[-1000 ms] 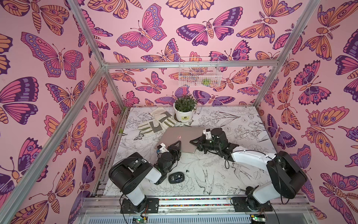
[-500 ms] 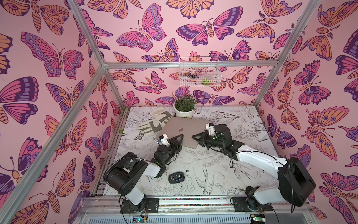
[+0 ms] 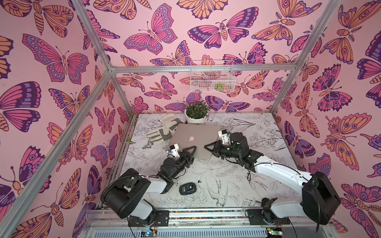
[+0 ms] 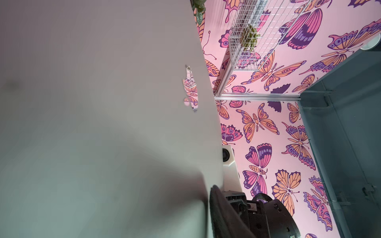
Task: Insert the wireless mouse receiver into the laptop
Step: Pick up the laptop from the center of the board.
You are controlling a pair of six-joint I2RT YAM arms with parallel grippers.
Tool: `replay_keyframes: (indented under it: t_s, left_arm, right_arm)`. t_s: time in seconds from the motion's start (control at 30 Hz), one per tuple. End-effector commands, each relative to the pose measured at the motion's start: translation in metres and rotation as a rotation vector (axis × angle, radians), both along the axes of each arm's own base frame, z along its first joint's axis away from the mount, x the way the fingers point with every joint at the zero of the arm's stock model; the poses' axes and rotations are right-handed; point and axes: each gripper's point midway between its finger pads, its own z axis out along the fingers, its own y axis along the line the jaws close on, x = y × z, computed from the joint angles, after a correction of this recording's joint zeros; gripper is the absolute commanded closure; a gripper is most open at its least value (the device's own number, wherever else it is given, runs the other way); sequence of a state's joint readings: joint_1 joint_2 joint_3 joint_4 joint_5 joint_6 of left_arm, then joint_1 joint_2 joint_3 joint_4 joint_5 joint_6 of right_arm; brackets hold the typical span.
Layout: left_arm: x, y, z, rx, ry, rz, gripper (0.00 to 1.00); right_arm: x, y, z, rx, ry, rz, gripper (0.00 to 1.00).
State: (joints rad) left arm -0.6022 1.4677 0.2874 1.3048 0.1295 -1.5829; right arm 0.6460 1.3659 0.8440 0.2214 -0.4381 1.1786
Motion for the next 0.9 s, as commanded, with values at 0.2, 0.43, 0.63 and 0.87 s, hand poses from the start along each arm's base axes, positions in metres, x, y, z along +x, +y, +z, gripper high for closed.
replay_keyframes:
  t_s: [0.2, 0.43, 0.63, 0.87]
  left_arm:
    - [0.008, 0.022, 0.061, -0.089, -0.185, 0.12, 0.68]
    - [0.01, 0.035, 0.07, -0.081, -0.218, 0.194, 0.59]
    - [0.01, 0.043, 0.078, -0.058, -0.239, 0.25, 0.46]
    - [0.004, 0.059, 0.09, -0.039, -0.284, 0.371, 0.5]
  right_arm:
    - [-0.005, -0.003, 0.018, 0.026, -0.081, -0.001, 1.0]
    - [-0.009, -0.005, 0.022, 0.047, -0.083, -0.027, 1.0]
    - [-0.015, 0.002, 0.021, 0.047, -0.084, -0.02, 1.0]
    - [-0.016, 0.004, 0.021, 0.055, -0.089, -0.055, 1.0]
